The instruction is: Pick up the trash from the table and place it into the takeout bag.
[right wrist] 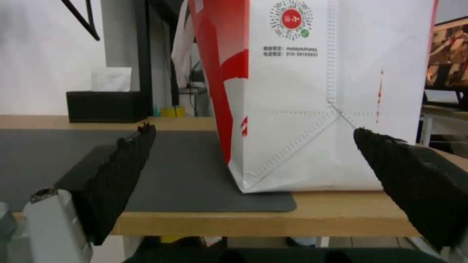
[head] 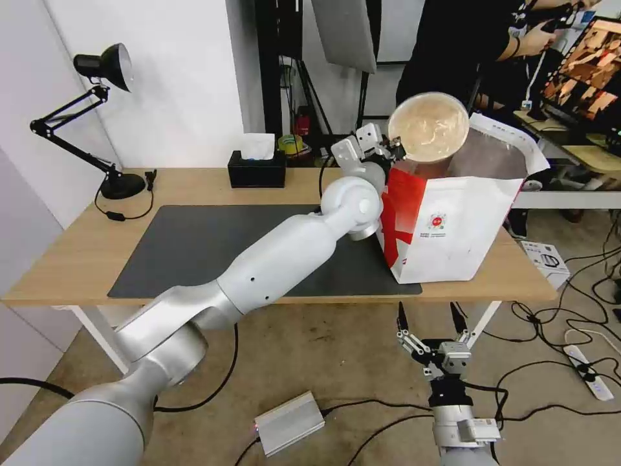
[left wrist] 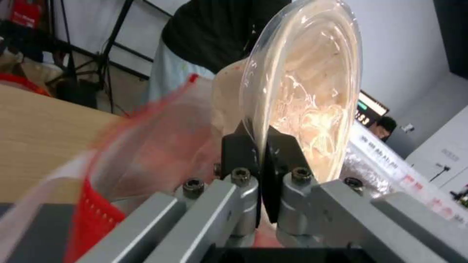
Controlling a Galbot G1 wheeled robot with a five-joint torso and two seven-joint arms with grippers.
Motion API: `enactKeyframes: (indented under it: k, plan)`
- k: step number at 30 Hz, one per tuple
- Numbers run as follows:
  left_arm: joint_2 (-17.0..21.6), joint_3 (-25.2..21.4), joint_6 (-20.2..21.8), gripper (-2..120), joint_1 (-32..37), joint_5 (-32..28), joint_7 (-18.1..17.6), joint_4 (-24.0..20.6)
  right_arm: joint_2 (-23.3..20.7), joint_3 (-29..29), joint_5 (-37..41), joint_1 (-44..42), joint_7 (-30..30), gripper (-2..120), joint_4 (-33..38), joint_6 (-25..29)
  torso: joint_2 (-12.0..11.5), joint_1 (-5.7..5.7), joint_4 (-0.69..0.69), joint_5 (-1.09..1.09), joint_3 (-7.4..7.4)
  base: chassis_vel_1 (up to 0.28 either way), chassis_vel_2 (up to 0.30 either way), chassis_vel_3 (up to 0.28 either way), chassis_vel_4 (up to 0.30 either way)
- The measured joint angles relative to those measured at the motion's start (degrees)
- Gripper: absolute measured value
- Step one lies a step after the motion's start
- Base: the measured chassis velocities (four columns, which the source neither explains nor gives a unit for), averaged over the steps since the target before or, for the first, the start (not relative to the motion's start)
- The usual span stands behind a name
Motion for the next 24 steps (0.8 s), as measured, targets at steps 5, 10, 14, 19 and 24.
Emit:
enactKeyframes:
  k: [5,10,14,19,24]
  plan:
    - [-0.1,1.8,0.0,0,-0.3,0.7,0.6,0.9,0.0,0.0,0.0,0.0,0.0,100,0.0,0.0,0.0,0.0,0.0,0.0,0.0,0.0,0.0,0.0,0.0]
    - [-0.1,2.7,0.0,0,-0.3,1.2,0.9,1.0,0.0,0.0,0.0,0.0,0.0,100,0.0,0.0,0.0,0.0,0.0,0.0,0.0,0.0,0.0,0.0,0.0]
    - [0.0,3.3,0.0,0,-0.2,1.7,0.9,1.0,0.0,0.0,0.0,0.0,0.0,100,0.0,0.0,0.0,0.0,0.0,-0.01,0.0,0.0,0.0,0.0,0.0]
    - [0.3,3.9,0.0,0,-0.1,2.5,1.0,0.9,0.0,0.0,0.0,0.0,0.0,100,0.0,0.0,0.0,0.0,0.0,-0.01,0.0,0.0,0.0,0.0,0.0]
    - [0.8,4.3,0.1,0,-0.4,3.3,1.0,0.5,0.0,0.0,0.0,0.0,0.0,100,0.0,0.0,0.0,0.0,0.0,-0.01,0.0,0.0,0.0,0.0,0.0]
